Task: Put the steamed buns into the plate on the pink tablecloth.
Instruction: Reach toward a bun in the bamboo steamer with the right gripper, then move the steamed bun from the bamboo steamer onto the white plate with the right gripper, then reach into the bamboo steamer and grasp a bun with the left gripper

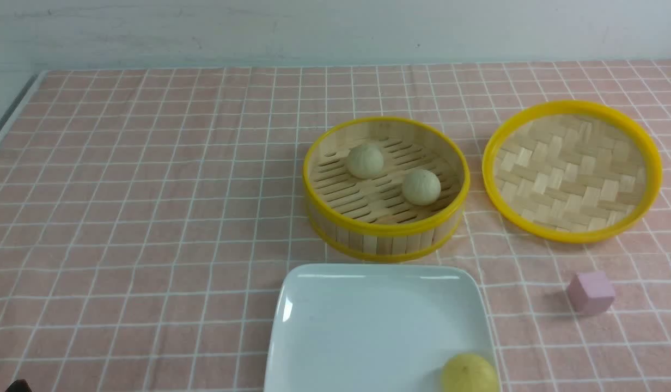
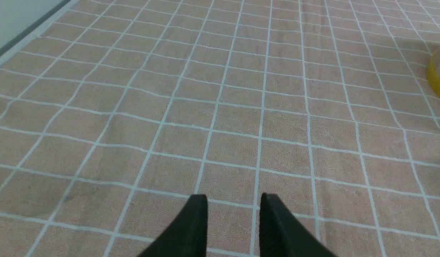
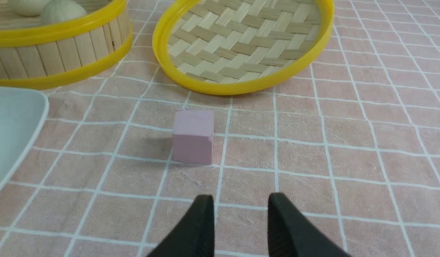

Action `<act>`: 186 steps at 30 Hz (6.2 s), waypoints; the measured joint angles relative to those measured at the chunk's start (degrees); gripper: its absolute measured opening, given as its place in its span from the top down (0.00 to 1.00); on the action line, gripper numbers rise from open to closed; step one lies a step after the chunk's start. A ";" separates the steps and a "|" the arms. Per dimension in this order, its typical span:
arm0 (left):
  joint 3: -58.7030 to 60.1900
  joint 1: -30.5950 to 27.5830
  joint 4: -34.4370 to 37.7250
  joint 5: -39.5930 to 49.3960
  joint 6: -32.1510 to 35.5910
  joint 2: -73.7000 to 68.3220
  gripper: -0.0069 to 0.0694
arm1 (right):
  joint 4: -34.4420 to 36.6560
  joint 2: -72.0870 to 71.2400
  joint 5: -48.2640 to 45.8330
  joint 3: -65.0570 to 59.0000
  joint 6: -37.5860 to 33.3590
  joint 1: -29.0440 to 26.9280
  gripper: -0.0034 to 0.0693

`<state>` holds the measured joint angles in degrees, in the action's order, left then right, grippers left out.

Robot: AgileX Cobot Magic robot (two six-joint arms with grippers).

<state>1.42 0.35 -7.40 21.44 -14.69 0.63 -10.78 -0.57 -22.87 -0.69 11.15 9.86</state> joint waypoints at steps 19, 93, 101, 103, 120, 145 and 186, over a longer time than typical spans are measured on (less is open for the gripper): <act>0.00 0.00 0.00 0.00 0.00 0.00 0.59 | 0.00 0.00 0.00 0.00 0.00 0.00 0.62; -45.74 0.00 18.43 36.57 3.65 -53.67 0.91 | 27.53 61.07 -28.05 42.30 -9.16 0.06 0.94; -45.74 0.00 23.73 32.37 5.73 -58.60 0.86 | 44.86 84.14 -18.38 55.99 -24.38 3.19 0.66; -45.74 0.00 24.02 31.80 5.79 -58.98 0.83 | 44.33 88.71 -18.24 61.53 -25.13 4.46 0.57; -45.74 0.00 24.78 29.63 5.79 -59.13 0.56 | 41.42 117.91 -9.96 89.32 -29.43 7.45 0.48; -45.74 0.00 25.03 30.08 4.71 -59.13 0.56 | 43.47 90.94 -32.92 71.95 -33.82 15.68 0.92; -64.04 11.04 33.60 30.99 17.10 -78.70 0.91 | 23.17 50.84 -46.78 53.41 -24.45 5.82 0.97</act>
<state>-62.62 11.39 26.20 52.43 2.40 -78.07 12.39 50.28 -69.64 52.73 -13.30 15.68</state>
